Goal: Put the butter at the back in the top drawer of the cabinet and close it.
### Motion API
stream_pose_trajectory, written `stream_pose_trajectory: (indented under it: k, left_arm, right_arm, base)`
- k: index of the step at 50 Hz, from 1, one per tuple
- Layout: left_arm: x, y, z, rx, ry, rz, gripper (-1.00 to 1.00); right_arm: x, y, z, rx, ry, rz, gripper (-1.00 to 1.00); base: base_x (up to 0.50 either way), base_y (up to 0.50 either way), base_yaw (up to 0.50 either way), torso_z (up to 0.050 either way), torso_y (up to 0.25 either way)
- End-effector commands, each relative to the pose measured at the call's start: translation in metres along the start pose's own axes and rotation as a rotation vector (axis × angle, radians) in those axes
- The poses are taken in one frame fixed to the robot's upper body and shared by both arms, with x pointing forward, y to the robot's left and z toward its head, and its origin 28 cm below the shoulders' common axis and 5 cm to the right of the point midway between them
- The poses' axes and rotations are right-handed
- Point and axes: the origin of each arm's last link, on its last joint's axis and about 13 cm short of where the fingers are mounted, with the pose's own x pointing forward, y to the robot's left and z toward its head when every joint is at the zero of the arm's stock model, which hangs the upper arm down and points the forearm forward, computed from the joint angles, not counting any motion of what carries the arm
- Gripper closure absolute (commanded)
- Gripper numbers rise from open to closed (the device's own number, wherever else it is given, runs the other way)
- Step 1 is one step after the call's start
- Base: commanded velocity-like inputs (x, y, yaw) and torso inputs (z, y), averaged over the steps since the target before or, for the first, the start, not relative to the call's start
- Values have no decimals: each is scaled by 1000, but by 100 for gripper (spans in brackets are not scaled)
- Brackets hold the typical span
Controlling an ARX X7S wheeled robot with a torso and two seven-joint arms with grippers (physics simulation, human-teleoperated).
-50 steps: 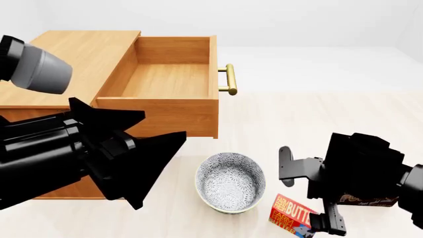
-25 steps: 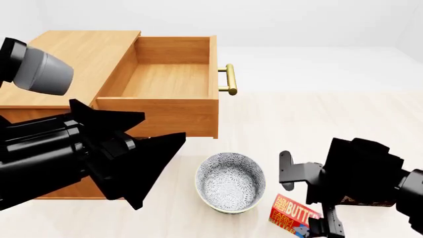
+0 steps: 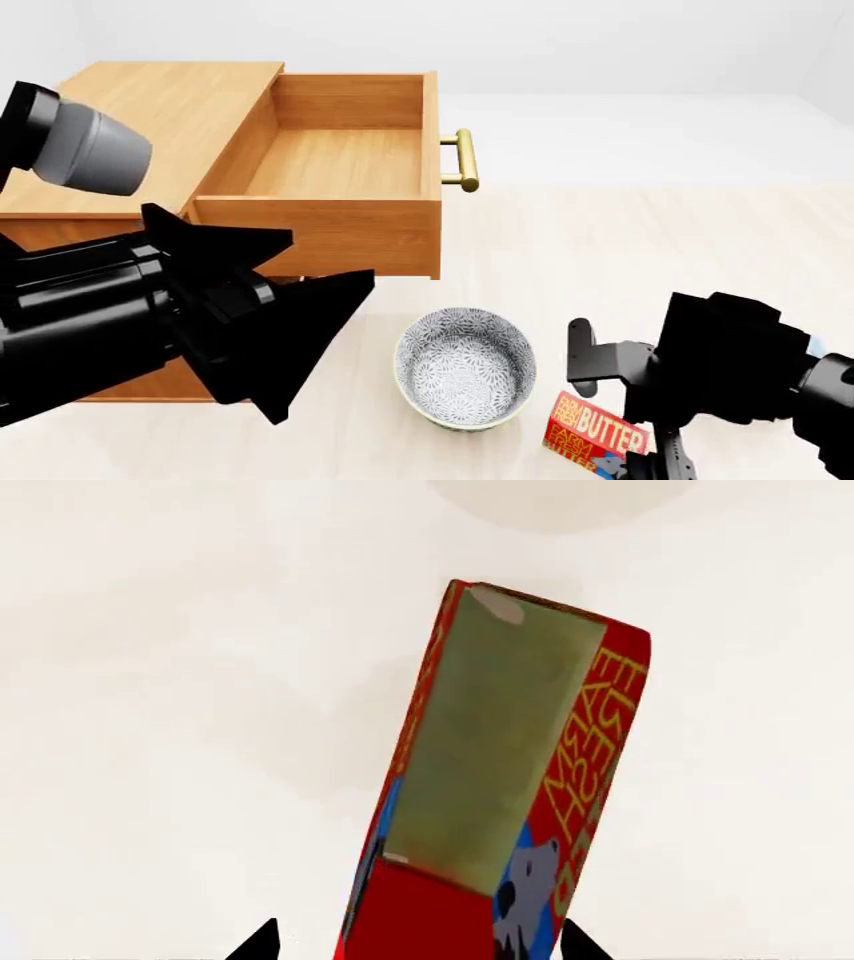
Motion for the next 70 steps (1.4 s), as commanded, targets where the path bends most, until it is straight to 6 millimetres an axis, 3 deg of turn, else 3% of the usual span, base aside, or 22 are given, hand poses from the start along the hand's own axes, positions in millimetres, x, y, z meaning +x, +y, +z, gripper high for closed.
stream_pose_trajectory:
  k: [1, 39, 40, 60, 70]
  left_arm:
    - [1, 1, -1, -3, 2, -2, -100]
    - [2, 2, -1, -12, 8, -1, -100]
    - [2, 2, -1, -12, 8, -1, -100]
    - [3, 3, -3, -13, 12, -1, -100]
    - [2, 3, -2, -15, 11, 1, -100]
  right_arm:
    - [5, 0, -4, 17, 18, 5, -100]
    - [22, -14, -1, 56, 7, -1, -100]
    - [22, -15, -1, 60, 2, -2, 100]
    - [22, -14, -1, 64, -23, -26, 100]
    - [8, -7, -1, 49, -30, -58, 100]
  base:
    - [0, 0, 0, 0, 0]
    - [0, 0, 0, 0, 0]
    - [0, 0, 0, 0, 0]
    - [1, 0, 1, 0, 0]
    - [1, 0, 1, 0, 0]
